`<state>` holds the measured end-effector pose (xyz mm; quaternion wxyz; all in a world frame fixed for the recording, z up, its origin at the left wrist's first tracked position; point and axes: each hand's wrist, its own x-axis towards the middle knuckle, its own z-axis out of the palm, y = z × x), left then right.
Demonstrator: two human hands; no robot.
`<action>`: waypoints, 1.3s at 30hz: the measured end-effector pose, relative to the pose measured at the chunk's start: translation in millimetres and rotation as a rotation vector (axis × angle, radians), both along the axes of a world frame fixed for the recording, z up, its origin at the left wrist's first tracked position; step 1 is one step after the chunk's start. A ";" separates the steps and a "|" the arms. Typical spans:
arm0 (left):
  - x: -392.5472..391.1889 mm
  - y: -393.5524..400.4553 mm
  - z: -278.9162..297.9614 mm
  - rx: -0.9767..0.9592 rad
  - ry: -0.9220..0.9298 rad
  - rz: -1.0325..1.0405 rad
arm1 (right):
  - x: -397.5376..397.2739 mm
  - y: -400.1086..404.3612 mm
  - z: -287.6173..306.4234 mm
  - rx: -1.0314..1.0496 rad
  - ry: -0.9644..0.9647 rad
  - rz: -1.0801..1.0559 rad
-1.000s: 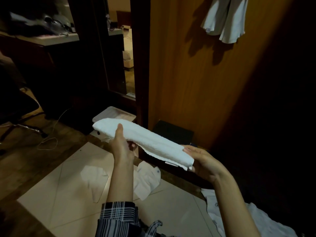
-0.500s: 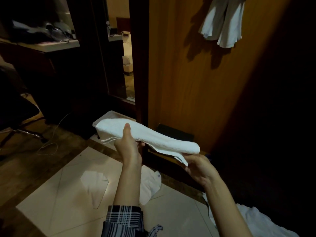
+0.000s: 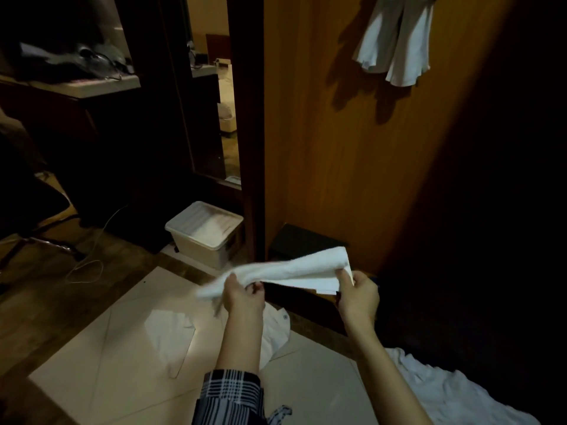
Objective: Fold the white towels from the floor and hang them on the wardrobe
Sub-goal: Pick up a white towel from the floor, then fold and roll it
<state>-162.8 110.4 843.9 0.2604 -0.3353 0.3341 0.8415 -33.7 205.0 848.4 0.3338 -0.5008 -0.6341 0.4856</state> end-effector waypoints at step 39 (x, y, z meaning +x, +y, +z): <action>16.5 -6.0 74.1 0.158 0.182 -0.129 | 61.8 19.1 65.0 0.142 0.245 0.544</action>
